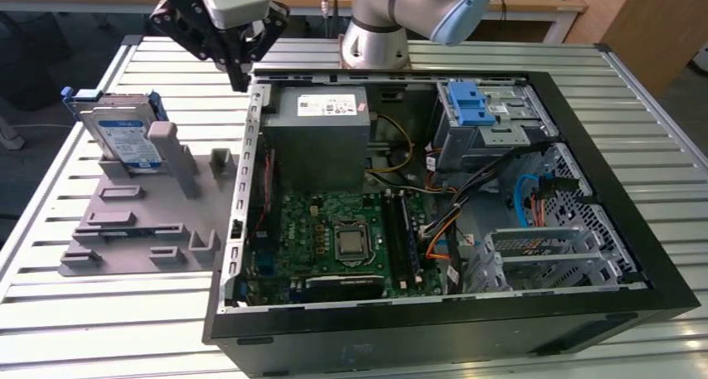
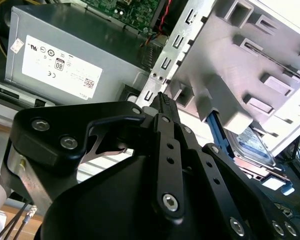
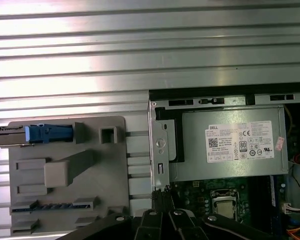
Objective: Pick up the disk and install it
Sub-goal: 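Reach for the disk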
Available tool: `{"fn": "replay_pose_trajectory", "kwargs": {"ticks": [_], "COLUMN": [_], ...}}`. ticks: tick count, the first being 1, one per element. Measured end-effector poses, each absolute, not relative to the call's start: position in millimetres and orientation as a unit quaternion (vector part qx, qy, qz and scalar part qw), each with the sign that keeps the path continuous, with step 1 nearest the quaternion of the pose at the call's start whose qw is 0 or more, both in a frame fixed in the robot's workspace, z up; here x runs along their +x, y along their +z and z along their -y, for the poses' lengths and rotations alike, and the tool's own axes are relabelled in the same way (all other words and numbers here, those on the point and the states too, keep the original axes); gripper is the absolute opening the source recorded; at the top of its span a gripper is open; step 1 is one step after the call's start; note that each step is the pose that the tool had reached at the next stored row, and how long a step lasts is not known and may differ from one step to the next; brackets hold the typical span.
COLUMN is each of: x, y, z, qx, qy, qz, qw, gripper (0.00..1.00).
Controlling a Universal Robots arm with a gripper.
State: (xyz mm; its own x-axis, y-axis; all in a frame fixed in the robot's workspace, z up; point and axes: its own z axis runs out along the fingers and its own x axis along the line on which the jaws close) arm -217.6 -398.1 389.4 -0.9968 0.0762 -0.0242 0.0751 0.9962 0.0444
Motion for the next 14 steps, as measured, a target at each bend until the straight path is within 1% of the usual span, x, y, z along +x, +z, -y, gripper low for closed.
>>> {"fn": "replay_pose_trajectory", "kwargs": {"ticks": [14], "x": [-233.7], "y": [388.7], "z": [398.0], "qx": [0.038], "qy": [0.022], "qz": [-0.999], "qw": [0.013], "gripper": [0.11]}}
